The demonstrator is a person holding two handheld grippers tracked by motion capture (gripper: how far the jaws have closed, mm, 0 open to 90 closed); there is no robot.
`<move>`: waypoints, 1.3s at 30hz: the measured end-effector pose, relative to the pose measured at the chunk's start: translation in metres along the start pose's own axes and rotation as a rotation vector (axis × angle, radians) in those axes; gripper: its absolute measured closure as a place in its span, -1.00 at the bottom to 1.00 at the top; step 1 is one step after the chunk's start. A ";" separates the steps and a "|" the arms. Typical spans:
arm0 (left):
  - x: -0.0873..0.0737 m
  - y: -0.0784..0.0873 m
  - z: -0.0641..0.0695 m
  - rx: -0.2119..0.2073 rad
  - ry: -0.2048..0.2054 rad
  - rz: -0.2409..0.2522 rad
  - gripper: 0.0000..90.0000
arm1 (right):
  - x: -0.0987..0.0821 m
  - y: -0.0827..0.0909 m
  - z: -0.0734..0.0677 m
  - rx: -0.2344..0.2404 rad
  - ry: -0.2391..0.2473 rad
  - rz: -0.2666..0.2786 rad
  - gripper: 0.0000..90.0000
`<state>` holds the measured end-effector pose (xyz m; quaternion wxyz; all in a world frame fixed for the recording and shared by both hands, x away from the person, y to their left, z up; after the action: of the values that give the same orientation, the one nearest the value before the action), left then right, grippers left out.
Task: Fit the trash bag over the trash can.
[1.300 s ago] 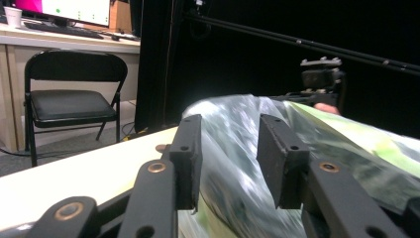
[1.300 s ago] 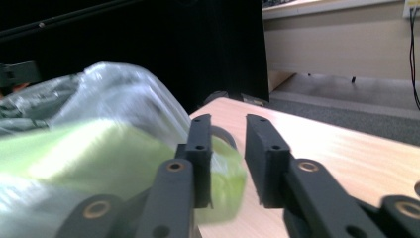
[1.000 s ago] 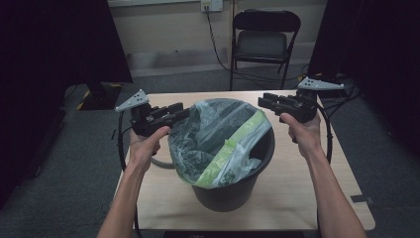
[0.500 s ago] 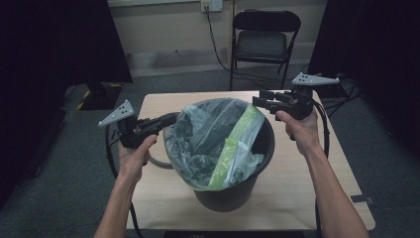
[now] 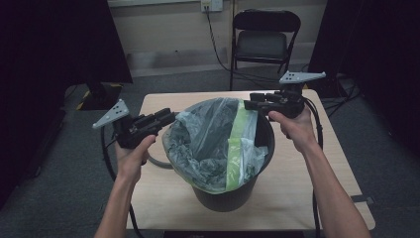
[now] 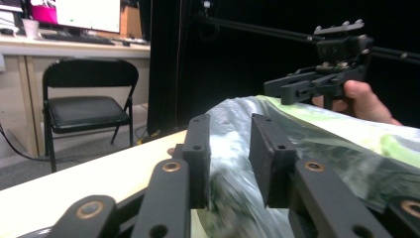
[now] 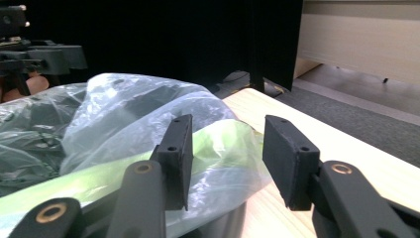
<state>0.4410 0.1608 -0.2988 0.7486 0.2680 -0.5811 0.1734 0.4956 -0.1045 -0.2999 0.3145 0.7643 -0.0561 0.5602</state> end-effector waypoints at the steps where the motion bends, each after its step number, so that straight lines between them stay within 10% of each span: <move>1: 0.000 -0.005 -0.001 0.000 0.004 0.000 0.50 | -0.001 -0.001 0.001 0.001 -0.004 -0.010 0.28; 9: -0.015 -0.018 0.001 -0.002 0.026 -0.034 0.46 | -0.001 0.000 0.003 0.004 -0.004 0.015 1.00; 20: -0.021 0.002 0.012 0.011 0.016 -0.014 0.41 | -0.018 0.018 0.017 -0.058 -0.060 0.087 1.00; 31: -0.024 0.009 0.018 0.012 0.025 -0.001 0.39 | -0.069 -0.008 0.020 -0.009 -0.141 0.066 1.00; 39: -0.002 0.011 0.006 -0.011 0.024 0.023 0.23 | -0.056 0.000 0.032 -0.071 -0.135 0.080 0.80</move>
<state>0.4298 0.1657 -0.2976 0.7548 0.2549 -0.5763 0.1821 0.5014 -0.1366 -0.3559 0.3145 0.7859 -0.1275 0.5169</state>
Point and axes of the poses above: each handheld gripper's, and its own axes: y roughly backward along the jaws, x roughly out of its top, z roughly to its right, the point moved 9 cm from there along -y, roughly forward along the jaws, and after that the axes turned 7 degrees about -z, right-handed, at the moved point
